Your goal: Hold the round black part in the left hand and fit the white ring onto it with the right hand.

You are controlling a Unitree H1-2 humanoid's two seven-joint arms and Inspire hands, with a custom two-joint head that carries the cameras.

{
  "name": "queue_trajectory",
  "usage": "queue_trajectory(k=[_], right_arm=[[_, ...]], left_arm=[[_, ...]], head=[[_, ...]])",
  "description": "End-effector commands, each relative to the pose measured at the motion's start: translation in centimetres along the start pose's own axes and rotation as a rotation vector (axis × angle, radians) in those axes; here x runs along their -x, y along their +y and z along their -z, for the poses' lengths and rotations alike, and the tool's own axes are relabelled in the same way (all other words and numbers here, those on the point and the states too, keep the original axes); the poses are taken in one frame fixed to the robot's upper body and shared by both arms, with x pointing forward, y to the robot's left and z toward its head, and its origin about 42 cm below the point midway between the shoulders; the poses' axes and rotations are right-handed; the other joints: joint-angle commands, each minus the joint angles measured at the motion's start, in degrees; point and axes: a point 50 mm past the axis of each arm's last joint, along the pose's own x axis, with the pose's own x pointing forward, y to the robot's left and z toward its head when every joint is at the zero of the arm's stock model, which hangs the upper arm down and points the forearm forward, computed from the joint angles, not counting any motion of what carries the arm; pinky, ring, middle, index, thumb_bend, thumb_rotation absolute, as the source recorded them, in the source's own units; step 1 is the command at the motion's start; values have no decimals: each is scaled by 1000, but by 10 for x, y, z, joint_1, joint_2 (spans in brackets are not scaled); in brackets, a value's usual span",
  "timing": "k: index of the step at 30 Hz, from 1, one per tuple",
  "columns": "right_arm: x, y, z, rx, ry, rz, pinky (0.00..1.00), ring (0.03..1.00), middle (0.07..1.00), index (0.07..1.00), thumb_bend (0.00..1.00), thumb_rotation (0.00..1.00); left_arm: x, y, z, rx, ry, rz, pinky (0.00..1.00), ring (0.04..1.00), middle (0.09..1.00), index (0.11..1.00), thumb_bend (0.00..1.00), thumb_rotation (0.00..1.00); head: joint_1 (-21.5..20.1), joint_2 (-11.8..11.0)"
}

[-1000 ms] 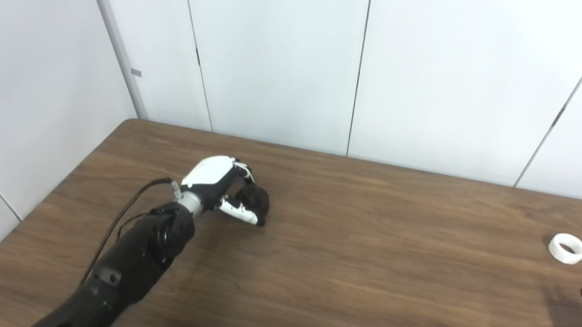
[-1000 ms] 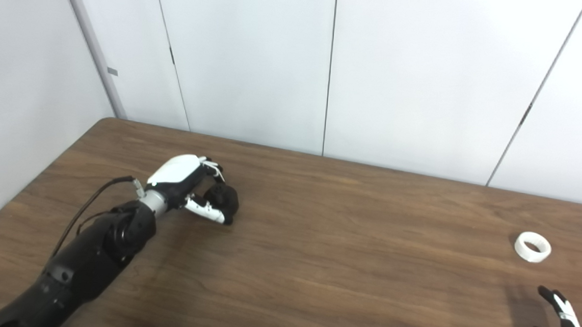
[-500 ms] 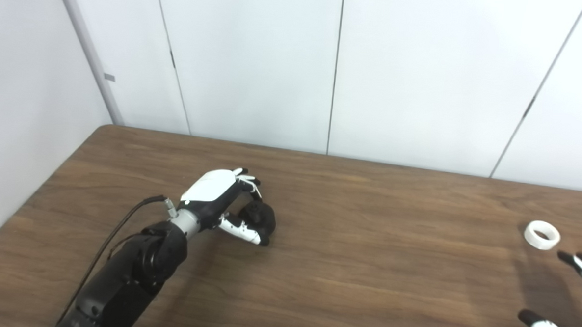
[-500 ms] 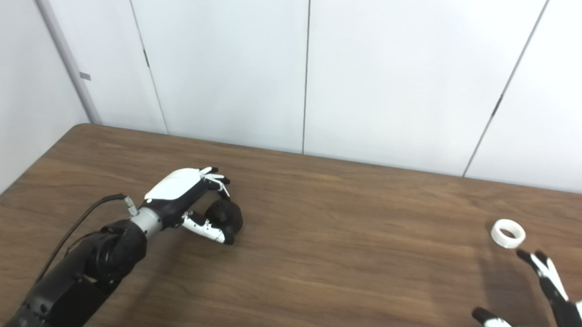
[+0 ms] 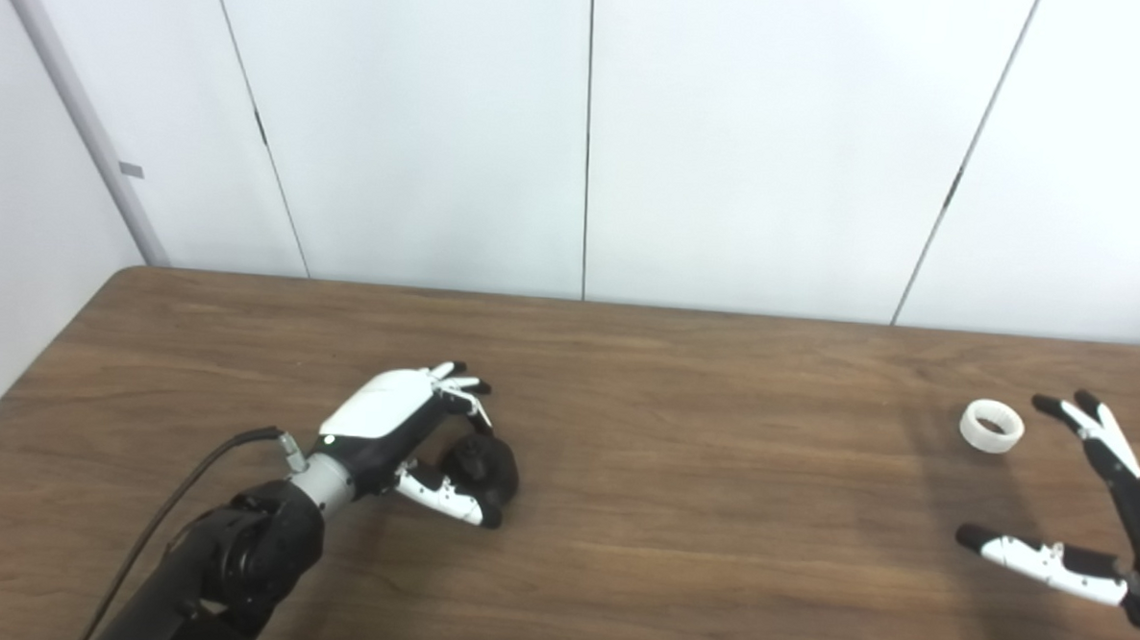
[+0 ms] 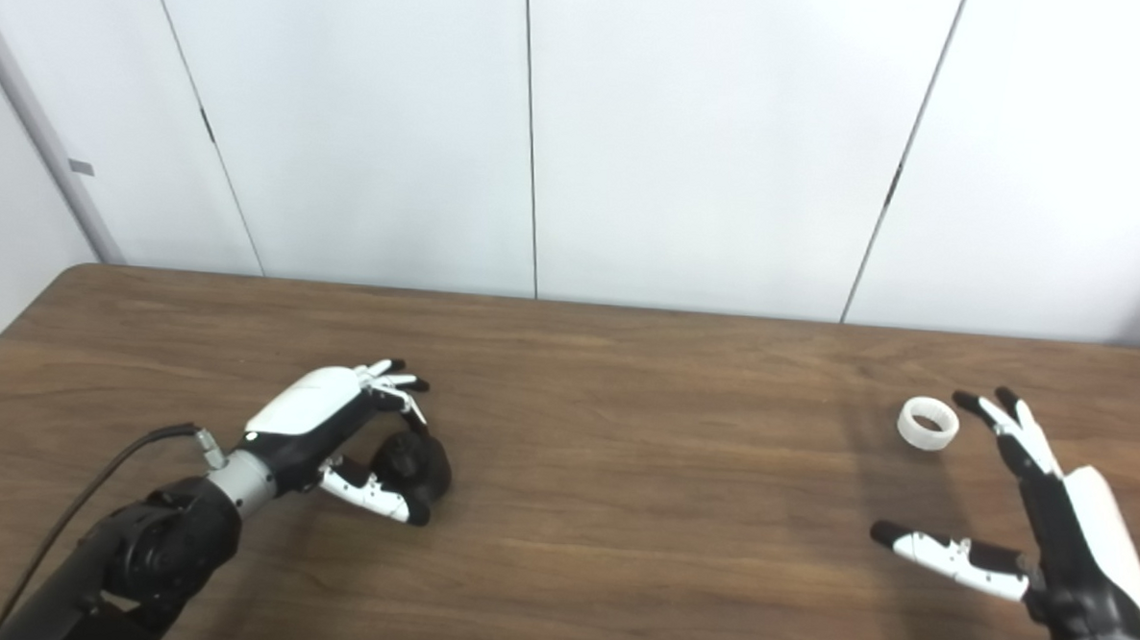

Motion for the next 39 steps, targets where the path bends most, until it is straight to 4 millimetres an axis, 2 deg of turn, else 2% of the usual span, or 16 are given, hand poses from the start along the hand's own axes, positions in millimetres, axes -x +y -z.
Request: queue_trajectory(k=[1,3,9,20,25,29,32,39], right_arm=[[-12,-17,-8,42,-55,65,988,1000,1000,888,698,307],[-19,-20,-7,53,-56,79,997,1000,1000,886,703,304],[-38,-23,-2,89,-57,106,977,1000,1000,870,749,383],[-65,-18,12,106,-41,107,964,1000,1000,865,759,384],[-77,-15,13,114,-21,104,932,1000,1000,865,791,394],[-87,-10,15,105,-12,103,939,1000,1000,862,807,372],[-95,-5,15,126,0,90,915,1000,1000,867,826,415],[-105,4,16,146,31,57,933,1000,1000,880,837,427]], left_arm=[[-3,12,-17,-25,-83,-33,1000,1000,905,475,521,54],[-2,5,-23,-12,-107,-11,1000,1000,905,475,521,55],[-3,-14,-33,27,-182,17,1000,1000,894,475,521,55],[-7,-38,-48,42,-217,76,1000,1000,894,476,521,56],[-6,-43,-48,37,-223,95,1000,1000,890,476,520,56],[-4,-46,-46,39,-221,114,1000,1000,895,476,520,56],[-3,-47,-43,44,-222,119,1000,1000,896,476,520,55],[-1,-51,-38,52,-220,137,1000,1000,906,476,520,56]], head=[[-2,0],[-3,0],[-12,-3],[-25,-1],[-38,-1],[-66,-1],[-80,-1],[-87,4]])
